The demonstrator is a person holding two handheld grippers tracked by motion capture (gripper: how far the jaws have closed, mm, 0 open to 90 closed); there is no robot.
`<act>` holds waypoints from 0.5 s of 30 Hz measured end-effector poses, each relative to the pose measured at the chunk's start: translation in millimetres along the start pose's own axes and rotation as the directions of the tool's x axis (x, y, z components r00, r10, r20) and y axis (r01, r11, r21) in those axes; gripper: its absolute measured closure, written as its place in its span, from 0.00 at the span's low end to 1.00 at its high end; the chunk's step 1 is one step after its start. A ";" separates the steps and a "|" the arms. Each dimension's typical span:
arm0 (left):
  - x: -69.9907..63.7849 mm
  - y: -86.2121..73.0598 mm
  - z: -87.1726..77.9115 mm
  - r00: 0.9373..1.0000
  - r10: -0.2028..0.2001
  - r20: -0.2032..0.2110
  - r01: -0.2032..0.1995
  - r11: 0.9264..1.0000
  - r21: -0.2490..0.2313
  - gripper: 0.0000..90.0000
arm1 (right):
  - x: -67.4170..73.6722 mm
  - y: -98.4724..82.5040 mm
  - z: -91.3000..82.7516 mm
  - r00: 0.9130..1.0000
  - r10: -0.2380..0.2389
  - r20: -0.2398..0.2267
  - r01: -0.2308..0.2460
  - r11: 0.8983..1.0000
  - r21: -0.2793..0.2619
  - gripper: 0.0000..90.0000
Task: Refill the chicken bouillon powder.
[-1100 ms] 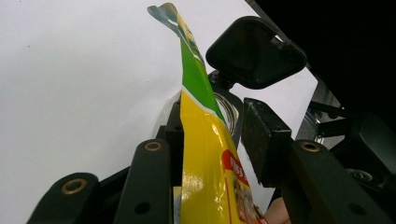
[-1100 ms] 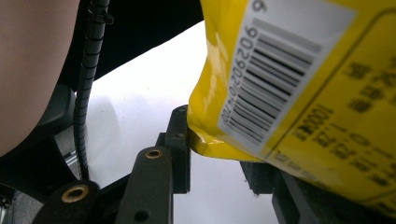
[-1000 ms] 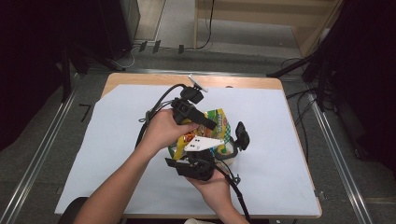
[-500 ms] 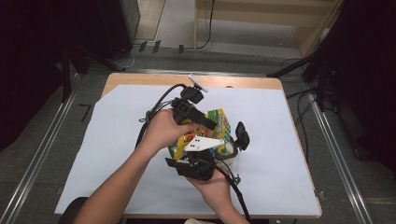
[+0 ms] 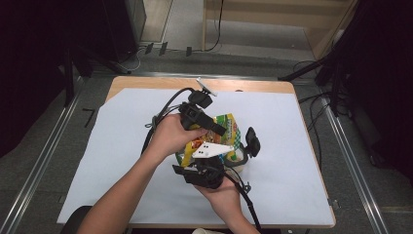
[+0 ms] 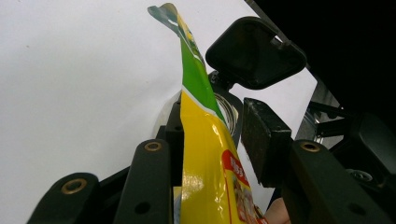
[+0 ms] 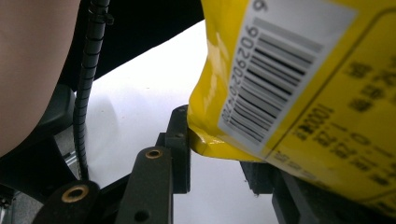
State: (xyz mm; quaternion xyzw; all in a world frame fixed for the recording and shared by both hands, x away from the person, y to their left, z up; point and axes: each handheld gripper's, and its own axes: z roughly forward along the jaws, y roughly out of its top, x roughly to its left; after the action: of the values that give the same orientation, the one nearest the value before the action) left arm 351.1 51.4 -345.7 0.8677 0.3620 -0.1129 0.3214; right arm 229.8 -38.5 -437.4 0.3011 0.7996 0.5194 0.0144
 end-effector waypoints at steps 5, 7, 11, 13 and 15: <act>-0.3 0.3 -0.4 1.000 0.000 0.001 0.000 1.000 0.000 0.73 | 0.3 0.2 -0.2 1.000 0.002 -0.002 -0.002 1.000 -0.002 0.76; -0.9 0.2 -0.7 1.000 0.001 0.002 -0.001 1.000 -0.003 0.73 | 0.6 0.3 -0.4 1.000 0.002 -0.003 -0.002 1.000 -0.004 0.76; -0.7 0.5 -0.9 1.000 -0.001 0.002 0.001 1.000 -0.004 0.73 | 1.3 0.7 -0.6 1.000 0.003 -0.005 -0.003 1.000 -0.005 0.76; 0.5 0.6 -0.8 1.000 -0.003 0.004 0.003 1.000 -0.003 0.73 | 1.6 0.8 -0.6 1.000 0.000 -0.002 0.000 1.000 -0.003 0.76; 0.4 0.6 -1.4 1.000 -0.002 0.005 0.002 1.000 -0.004 0.73 | 2.0 1.0 -0.7 1.000 0.000 -0.003 0.000 1.000 -0.002 0.76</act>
State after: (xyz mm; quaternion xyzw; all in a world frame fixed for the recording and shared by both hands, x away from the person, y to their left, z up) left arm 351.8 52.2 -344.4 0.8666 0.3621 -0.1146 0.3238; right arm 228.5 -37.8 -435.7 0.3006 0.7989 0.5208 0.0136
